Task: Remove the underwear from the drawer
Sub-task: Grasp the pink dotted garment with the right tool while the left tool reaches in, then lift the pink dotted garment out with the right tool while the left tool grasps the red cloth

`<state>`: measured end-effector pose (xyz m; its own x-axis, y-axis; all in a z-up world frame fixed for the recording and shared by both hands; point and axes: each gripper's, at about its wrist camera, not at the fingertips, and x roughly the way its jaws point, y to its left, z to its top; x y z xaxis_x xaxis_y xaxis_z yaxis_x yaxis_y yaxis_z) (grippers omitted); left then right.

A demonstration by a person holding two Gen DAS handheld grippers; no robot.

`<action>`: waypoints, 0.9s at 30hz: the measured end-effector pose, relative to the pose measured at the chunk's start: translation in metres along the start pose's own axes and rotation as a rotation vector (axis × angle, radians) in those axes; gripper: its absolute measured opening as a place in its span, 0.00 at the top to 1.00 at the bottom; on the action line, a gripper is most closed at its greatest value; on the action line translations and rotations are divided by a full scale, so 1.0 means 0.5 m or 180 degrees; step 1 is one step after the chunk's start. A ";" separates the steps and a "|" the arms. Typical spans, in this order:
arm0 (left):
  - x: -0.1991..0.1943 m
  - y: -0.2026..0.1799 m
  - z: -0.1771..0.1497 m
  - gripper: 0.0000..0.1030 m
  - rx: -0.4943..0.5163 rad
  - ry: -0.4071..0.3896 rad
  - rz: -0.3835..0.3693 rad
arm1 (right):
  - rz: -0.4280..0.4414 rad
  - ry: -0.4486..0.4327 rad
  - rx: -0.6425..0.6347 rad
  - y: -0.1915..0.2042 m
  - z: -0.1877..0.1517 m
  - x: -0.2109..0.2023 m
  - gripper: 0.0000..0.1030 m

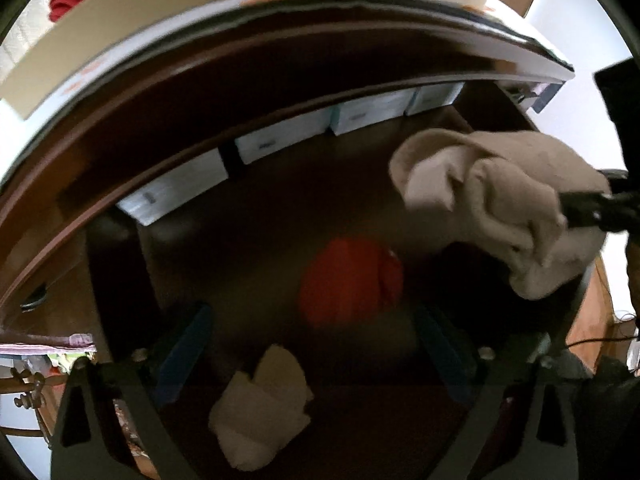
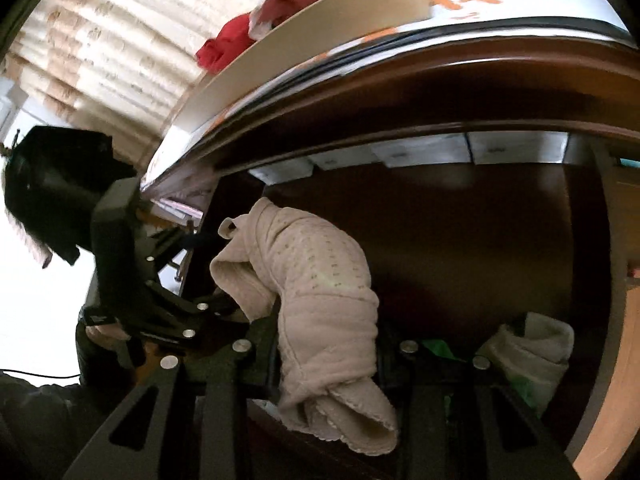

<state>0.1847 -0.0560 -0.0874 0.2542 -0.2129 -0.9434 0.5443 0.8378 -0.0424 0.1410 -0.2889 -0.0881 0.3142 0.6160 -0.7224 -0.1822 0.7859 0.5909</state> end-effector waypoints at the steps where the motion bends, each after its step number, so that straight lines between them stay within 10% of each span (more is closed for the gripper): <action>1: 0.010 -0.002 0.007 0.10 0.0000 0.0038 0.0014 | -0.0005 -0.0009 0.0008 0.005 0.001 0.003 0.65; 18: 0.120 -0.029 0.052 0.24 0.0219 0.0418 -0.0120 | -0.0088 -0.0167 0.0185 -0.019 -0.011 -0.005 0.65; 27: 0.121 -0.039 0.048 0.61 0.0186 0.0435 -0.0379 | -0.0020 -0.0258 0.0358 -0.036 -0.017 -0.010 0.65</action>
<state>0.2087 -0.0975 -0.1356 0.0765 -0.2353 -0.9689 0.6106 0.7792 -0.1410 0.1347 -0.3058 -0.0982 0.3902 0.6010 -0.6975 -0.0759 0.7760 0.6262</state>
